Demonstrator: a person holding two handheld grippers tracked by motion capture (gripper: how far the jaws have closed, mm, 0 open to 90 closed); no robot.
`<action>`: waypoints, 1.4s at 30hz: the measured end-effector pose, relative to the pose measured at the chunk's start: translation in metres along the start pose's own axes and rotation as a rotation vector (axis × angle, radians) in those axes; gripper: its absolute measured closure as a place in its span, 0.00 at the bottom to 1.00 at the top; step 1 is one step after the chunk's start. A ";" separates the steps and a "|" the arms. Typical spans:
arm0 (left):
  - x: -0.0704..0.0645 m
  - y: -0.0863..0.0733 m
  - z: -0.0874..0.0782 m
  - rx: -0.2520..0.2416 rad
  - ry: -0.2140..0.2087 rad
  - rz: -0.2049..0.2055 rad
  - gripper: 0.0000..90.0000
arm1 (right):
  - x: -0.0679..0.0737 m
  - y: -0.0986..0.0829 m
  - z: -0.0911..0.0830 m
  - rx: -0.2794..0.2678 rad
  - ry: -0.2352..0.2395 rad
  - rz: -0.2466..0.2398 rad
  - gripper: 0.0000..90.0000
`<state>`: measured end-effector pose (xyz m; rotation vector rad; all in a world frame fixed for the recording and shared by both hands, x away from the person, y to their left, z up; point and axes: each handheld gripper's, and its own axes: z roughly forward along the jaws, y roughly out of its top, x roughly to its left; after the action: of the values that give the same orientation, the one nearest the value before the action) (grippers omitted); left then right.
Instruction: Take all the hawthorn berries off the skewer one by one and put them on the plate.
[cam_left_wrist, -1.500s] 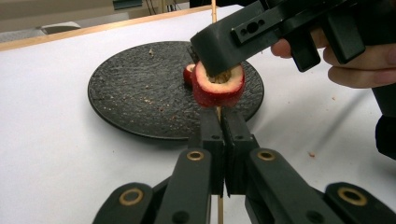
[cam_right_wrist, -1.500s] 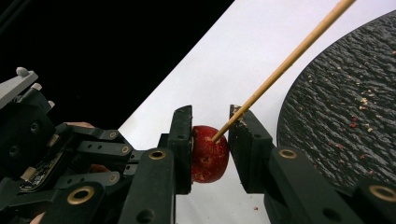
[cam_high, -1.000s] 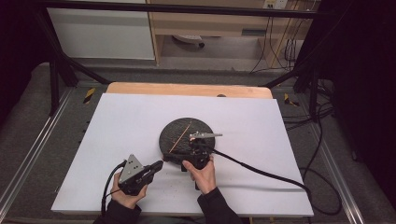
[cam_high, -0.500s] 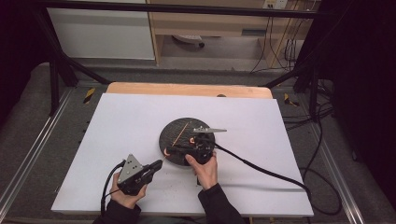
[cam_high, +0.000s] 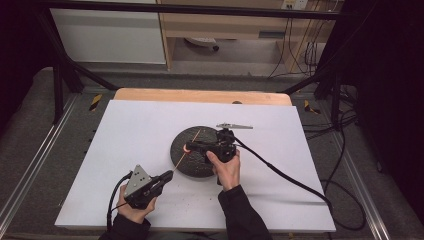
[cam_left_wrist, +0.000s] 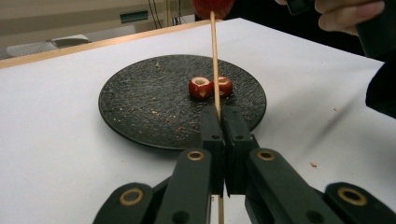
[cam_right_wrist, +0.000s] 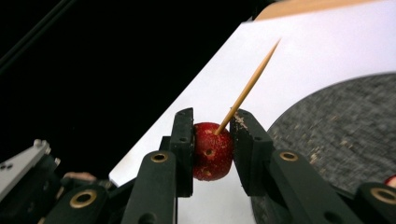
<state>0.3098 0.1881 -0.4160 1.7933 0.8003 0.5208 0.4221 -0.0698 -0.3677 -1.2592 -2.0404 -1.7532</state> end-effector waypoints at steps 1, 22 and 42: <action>0.000 0.000 0.000 0.000 0.000 0.000 0.98 | -0.001 0.003 -0.001 -0.005 -0.005 0.000 0.80; 0.001 -0.003 0.002 0.021 -0.004 -0.004 0.98 | -0.020 0.040 -0.020 -0.113 -0.125 -0.027 0.80; 0.004 -0.004 0.003 0.033 0.005 -0.017 0.98 | -0.093 -0.002 -0.003 0.012 -0.343 0.008 0.80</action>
<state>0.3134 0.1904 -0.4208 1.8142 0.8309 0.5037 0.4777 -0.1170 -0.4253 -1.6593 -2.2088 -1.6083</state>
